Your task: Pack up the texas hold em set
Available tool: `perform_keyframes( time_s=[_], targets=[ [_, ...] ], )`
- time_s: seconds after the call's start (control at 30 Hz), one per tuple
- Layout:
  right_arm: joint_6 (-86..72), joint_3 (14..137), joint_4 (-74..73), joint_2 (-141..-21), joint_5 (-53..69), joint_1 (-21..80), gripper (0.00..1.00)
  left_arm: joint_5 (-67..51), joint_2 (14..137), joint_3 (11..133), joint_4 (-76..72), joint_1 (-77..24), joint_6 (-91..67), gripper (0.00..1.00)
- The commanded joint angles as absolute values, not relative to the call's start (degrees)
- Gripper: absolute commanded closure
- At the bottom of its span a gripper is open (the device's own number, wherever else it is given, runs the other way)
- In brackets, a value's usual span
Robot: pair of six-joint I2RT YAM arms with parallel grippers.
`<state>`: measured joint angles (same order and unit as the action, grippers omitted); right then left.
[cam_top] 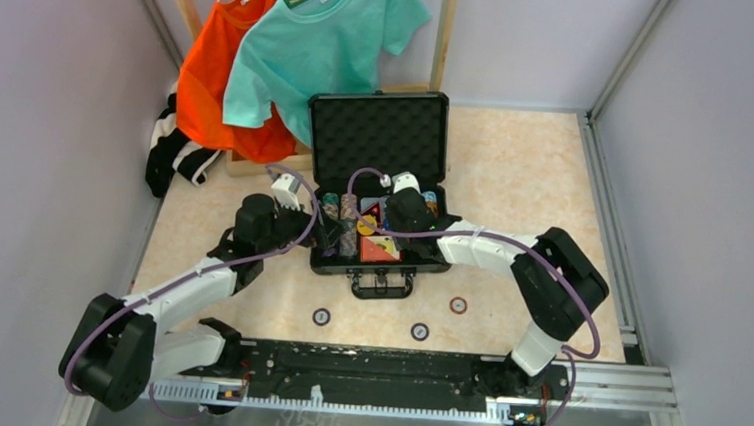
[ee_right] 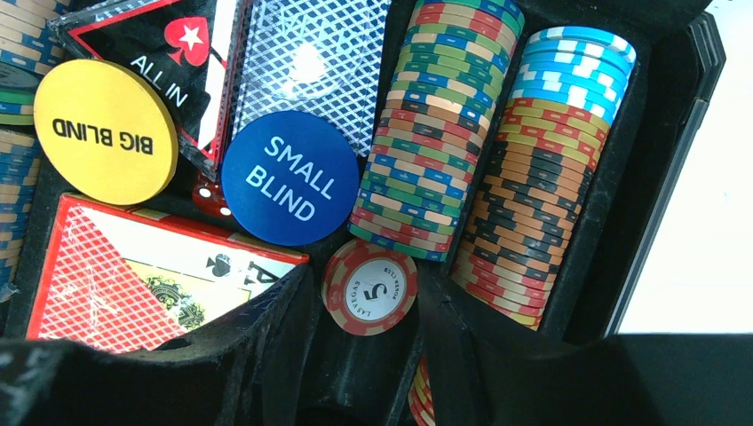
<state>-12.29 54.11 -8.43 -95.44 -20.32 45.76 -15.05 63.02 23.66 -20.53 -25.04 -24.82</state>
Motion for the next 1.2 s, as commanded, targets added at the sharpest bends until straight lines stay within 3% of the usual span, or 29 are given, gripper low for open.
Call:
perform_keyframes(
  time_s=[0.0,1.17],
  targets=[
    [-13.45,54.37,-8.05,-97.08,-22.67,46.58,0.53,-16.03,63.24,24.67,-21.53,-25.33,-24.87,0.03],
    [-11.57,52.86,-11.15,-87.68,-27.08,44.17,0.56,-15.54,62.48,24.51,-21.18,-25.35,-24.79,0.03]
  ],
)
